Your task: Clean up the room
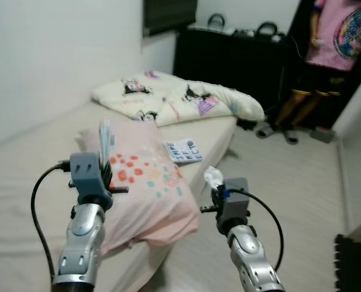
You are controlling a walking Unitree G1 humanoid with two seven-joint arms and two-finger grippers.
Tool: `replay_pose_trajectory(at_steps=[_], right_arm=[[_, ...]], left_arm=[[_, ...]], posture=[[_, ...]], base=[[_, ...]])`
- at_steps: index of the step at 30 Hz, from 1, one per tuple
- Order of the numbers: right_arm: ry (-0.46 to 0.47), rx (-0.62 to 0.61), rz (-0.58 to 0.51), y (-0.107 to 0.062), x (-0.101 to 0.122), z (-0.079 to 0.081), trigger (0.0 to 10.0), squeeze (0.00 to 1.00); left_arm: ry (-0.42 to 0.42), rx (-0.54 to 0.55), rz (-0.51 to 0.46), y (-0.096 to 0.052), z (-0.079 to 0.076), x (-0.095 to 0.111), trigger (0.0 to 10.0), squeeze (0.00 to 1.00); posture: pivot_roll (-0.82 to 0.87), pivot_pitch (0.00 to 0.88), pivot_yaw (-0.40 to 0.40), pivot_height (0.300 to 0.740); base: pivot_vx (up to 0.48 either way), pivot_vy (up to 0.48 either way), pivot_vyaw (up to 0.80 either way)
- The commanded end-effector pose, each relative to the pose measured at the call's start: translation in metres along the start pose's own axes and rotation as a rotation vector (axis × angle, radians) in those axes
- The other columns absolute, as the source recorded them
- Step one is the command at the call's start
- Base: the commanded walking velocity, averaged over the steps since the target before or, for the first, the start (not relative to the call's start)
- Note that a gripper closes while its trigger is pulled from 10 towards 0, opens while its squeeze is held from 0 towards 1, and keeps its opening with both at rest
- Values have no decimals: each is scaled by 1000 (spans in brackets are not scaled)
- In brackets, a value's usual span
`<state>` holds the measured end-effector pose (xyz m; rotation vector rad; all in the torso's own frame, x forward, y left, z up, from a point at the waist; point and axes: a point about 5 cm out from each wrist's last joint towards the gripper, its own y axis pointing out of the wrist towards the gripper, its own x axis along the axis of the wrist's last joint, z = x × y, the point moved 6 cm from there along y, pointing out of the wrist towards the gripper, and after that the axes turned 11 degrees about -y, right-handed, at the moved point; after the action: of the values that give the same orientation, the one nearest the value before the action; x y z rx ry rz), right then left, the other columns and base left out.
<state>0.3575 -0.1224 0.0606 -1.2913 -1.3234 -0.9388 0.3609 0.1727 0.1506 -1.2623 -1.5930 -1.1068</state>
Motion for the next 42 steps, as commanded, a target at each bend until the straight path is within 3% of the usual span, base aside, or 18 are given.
replay_pose_trajectory(at_steps=[1,3,5,6,8,9,10,11,13,15,17,19,22,23,26,29,33,42], right_arm=[[5,4,32,-2,-9,4,10000,0],[-21,-22,35,-2,-10,-1,10000,0],[-41,-39,28,-3,-10,-6,10000,0],[-43,-50,25,-4,-10,-9,10000,0],[-41,-60,23,-4,-9,-11,10000,0],[-26,-62,24,-4,-9,-12,10000,0],[-26,-62,24,-4,-9,-12,10000,0],[-13,-62,25,-4,-9,-12,10000,0],[0,-58,27,-3,-9,-12,10000,0],[12,-62,25,-2,-7,-12,10000,0],[22,-62,28,-2,-8,-12,10000,0],[32,-57,33,-2,-8,-11,10000,0],[29,-45,30,-2,-7,-9,10000,0],[17,-38,23,-2,-6,-9,10000,0],[6,-43,24,-2,-6,-10,10000,0],[-8,-53,30,-2,-8,-11,10000,0],[23,-31,44,-2,-11,-9,10000,0],[53,-42,37,-2,-10,-6,10000,0]], left_arm=[[42,5,49,-3,3,-11,10000,0],[214,54,113,-5,10,-21,10000,0],[149,113,287,-11,19,-43,10000,0],[97,65,307,-12,14,-45,10000,0],[57,-4,290,-12,6,-43,10000,0],[136,-10,259,-11,8,-42,10000,0],[136,-10,259,-11,8,-42,10000,0],[196,-11,238,-10,10,-42,10000,0],[188,-15,234,-11,10,-44,10000,0],[16,9,248,-11,9,-45,10000,0],[-36,29,257,-10,9,-45,10000,0],[-16,67,292,-9,13,-46,10000,0],[-64,60,328,-11,12,-49,10000,0],[-159,14,342,-12,6,-51,10000,0],[-132,8,339,-12,8,-50,10000,0],[33,-40,253,-10,4,-42,10000,0],[140,-70,242,-10,-1,-42,10000,0],[153,-75,235,-8,-2,-37,10000,0]], posture=[[45,0,-87,740],[46,0,-84,740],[45,0,-82,740],[45,0,-82,740],[45,0,-82,740],[41,0,-72,740],[41,0,-72,740],[39,0,-71,740],[39,0,-71,740],[37,0,-71,740],[40,0,-75,740],[37,0,-74,740],[33,0,-74,740],[31,0,-73,740],[29,0,-73,740],[29,0,-71,740],[30,0,-70,740],[45,0,-48,740]], base=[[0,0,-800],[0,0,-800],[0,0,-800],[0,0,-800],[0,0,-800],[0,0,-800],[0,0,-800],[0,0,-800],[0,0,-800],[0,0,-800],[0,0,-800],[0,0,-800],[0,0,-800],[0,0,-800],[0,0,-800],[0,0,-800],[0,0,-800],[0,0,-800]])
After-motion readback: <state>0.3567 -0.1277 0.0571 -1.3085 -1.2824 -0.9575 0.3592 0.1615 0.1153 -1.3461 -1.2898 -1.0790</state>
